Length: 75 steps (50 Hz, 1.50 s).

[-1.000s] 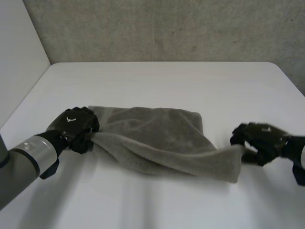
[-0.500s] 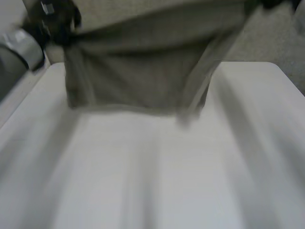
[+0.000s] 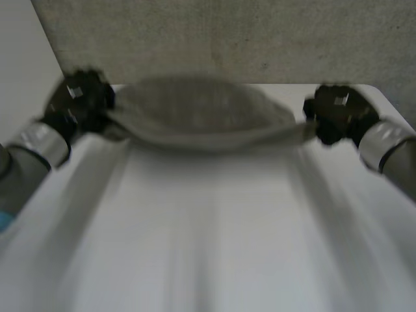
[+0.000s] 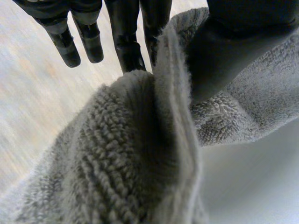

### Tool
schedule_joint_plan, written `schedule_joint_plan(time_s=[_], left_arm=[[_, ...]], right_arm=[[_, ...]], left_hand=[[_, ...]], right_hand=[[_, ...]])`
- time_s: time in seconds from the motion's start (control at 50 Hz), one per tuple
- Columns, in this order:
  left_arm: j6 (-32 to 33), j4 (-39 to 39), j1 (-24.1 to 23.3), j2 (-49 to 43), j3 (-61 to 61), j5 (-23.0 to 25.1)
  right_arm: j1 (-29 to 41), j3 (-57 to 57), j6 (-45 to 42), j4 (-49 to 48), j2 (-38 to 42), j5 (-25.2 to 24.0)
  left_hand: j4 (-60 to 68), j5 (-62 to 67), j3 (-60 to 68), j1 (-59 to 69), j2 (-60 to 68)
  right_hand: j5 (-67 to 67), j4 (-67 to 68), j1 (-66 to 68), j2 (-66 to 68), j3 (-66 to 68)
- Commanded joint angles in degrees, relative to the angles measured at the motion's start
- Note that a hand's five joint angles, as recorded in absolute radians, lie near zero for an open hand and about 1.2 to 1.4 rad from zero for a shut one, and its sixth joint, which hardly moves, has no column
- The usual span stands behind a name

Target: Fold the towel.

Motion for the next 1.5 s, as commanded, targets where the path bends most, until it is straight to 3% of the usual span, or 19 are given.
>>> schedule_joint_plan(time_s=[0.02,0.1,0.4,0.44,0.5,0.54,0.7,1.1,1.32,1.44,1.5], left_arm=[[8.4,0.8,-0.8,-5.0,-8.6,2.0],[11.4,0.6,-2.6,-7.1,-10.4,1.8],[11.2,0.0,-1.6,-2.1,-11.1,1.1],[11.2,-0.3,-2.1,-1.8,-11.4,1.0],[11.5,-0.5,-2.1,-1.9,-11.9,1.0],[11.8,-0.5,-2.1,-2.3,-12.4,0.3],[11.9,-0.5,-2.2,-4.2,-12.5,-4.2],[11.9,-2.7,-2.2,-2.8,-15.9,-8.0],[11.8,-7.3,-1.3,6.4,-16.9,-8.4],[11.1,-13.3,-1.3,14.2,-16.9,-6.8],[10.9,-16.4,-1.4,17.9,-16.9,-4.2]], right_arm=[[0.0,11.4,-4.2,-4.8,1.7,0.2],[-0.9,14.4,-4.1,-5.5,1.4,0.0],[-2.9,14.4,-3.8,-4.0,-2.7,0.7],[-3.5,14.5,-3.8,-2.4,-3.5,0.1],[-5.2,14.6,-3.9,-1.4,-4.4,-0.3],[-6.0,14.6,-3.9,-1.2,-4.7,-0.7],[-7.0,14.7,-3.8,-1.1,-4.9,-2.7],[-10.1,14.4,-3.8,1.5,-6.4,-3.3],[-12.1,13.9,-2.8,3.9,-10.9,-6.1],[-12.8,12.7,1.2,6.4,-15.5,-9.1],[-14.0,11.9,2.8,8.2,-18.1,-11.0]], left_hand=[[-3.4,5.1,-2.9,7.4,5.0],[-3.4,5.1,-2.9,7.4,5.0],[-3.4,5.1,-2.9,7.4,5.0],[-3.4,-8.1,-2.9,-5.8,-8.2],[-3.4,-12.5,-2.9,-10.2,-12.6],[-3.4,-22.2,-2.9,-19.9,-22.4],[-3.4,-29.2,-2.9,-26.8,-29.3],[-3.4,-30.0,-2.9,-27.7,-30.1],[-3.4,-23.5,-2.9,-21.1,-23.6],[-3.4,5.0,-2.9,7.4,4.9],[-3.4,5.1,-2.9,7.4,5.0]], right_hand=[[4.0,-4.4,5.9,6.4,-2.4],[4.0,-4.4,5.9,6.4,-2.4],[4.0,-4.4,5.9,6.4,-2.4],[4.0,-4.4,5.9,6.4,-2.4],[4.0,-4.4,5.9,6.4,-2.4],[4.0,-4.4,5.9,6.4,-2.4],[4.0,-4.4,5.9,6.4,-2.4],[4.0,-4.4,5.9,6.4,-2.4],[4.0,-4.4,5.9,6.4,-2.4],[4.0,-4.4,5.9,6.4,-2.4],[4.0,-4.4,5.9,6.4,-2.4]])
